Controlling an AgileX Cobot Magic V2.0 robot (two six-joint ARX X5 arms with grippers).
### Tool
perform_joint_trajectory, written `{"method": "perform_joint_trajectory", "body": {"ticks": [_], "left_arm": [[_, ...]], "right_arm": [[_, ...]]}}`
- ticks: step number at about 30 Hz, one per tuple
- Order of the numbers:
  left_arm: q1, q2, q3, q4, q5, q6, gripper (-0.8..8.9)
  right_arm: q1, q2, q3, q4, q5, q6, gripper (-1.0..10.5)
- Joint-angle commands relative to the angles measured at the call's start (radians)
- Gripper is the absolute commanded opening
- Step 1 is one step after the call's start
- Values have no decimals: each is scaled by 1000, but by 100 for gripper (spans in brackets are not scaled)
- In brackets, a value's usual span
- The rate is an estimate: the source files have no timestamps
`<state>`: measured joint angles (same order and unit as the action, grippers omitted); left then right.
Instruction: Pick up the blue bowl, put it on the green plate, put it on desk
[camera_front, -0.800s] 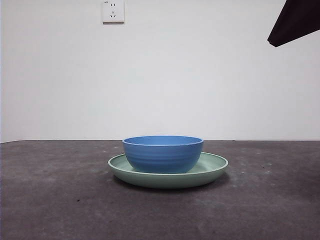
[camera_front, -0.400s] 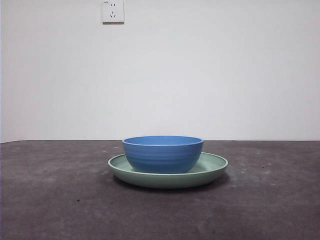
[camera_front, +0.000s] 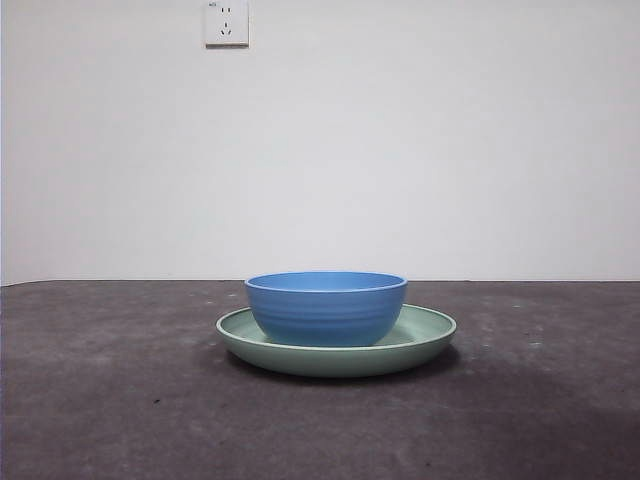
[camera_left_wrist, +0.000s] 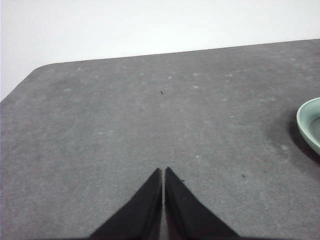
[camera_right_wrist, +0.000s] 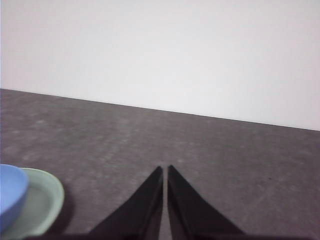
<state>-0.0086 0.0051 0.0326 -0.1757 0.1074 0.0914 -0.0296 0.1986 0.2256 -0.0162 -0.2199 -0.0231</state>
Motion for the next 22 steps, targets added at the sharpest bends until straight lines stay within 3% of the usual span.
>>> {"method": "perform_joint_trajectory", "body": {"ticks": [1, 10, 22], "left_arm": [[2, -2, -21, -8, -1, 2, 9], [2, -2, -21, -8, -1, 1, 9], [2, -2, -21, -8, -1, 2, 9]], "right_arm": [[-1, -58, -78, 37, 31, -2, 10], [-1, -174, -214, 36, 41, 24, 10], [-1, -195, -215, -153, 41, 29, 10]]}}
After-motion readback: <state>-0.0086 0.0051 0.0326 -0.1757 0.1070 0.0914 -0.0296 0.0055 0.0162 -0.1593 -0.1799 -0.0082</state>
